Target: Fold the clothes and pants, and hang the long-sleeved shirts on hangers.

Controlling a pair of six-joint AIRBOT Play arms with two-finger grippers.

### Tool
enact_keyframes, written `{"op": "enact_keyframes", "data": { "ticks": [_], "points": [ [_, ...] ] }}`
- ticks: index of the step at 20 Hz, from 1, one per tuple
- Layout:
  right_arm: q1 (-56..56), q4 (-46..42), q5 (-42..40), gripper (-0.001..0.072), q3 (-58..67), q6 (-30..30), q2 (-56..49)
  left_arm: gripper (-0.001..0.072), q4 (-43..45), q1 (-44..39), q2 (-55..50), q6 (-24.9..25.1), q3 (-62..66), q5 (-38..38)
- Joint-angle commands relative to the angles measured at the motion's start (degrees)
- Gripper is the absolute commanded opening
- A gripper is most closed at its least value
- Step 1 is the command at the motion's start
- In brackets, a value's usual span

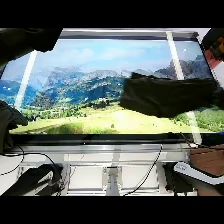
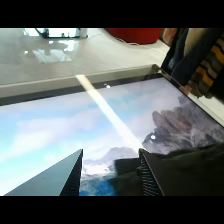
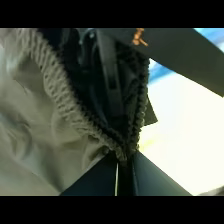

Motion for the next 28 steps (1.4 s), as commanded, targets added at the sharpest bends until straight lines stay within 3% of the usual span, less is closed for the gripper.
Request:
{"op": "enact_keyframes", "data": {
  "ticks": [1,7,15,18,20,23,24,26,28],
  "points": [
    [-11.6,-9.1,2.6,0.0013,9.1,4.9,2.4,0.0403,-0.9,0.0,0.0,0.0,0.0,0.0],
    [-23.5,-24.7,9.7,0.0014,22.0,9.1,4.1,0.0403,-0.9,0.0,0.0,0.0,0.0,0.0],
    [-25.9,-33.1,18.8,0.0015,23.3,15.8,4.9,0.0403,-0.8,0.0,0.0,0.0,0.0,0.0],
    [-25.9,-31.1,19.0,0.0041,23.3,15.9,4.9,0.0403,-0.8,0.0,0.0,0.0,0.0,0.0],
    [-25.9,-27.4,18.1,0.0142,23.3,15.9,4.9,0.0403,-0.8,0.0,0.0,0.0,0.0,0.0],
    [-25.9,-22.1,18.3,0.017,23.3,15.9,4.9,0.0403,-0.4,0.0,0.0,0.0,0.0,0.0],
    [-25.9,-20.4,18.5,0.0258,23.3,16.0,4.9,0.0403,-0.4,0.0,0.0,0.0,0.0,0.0],
    [-25.9,-17.9,19.1,0.0528,23.3,16.6,4.9,0.0403,-0.4,0.0,0.0,0.0,0.0,0.0],
    [-25.9,-16.1,20.5,0.0564,24.1,19.1,4.9,0.0404,-0.4,0.0,0.0,0.1,0.0,0.1]
  ]
}}
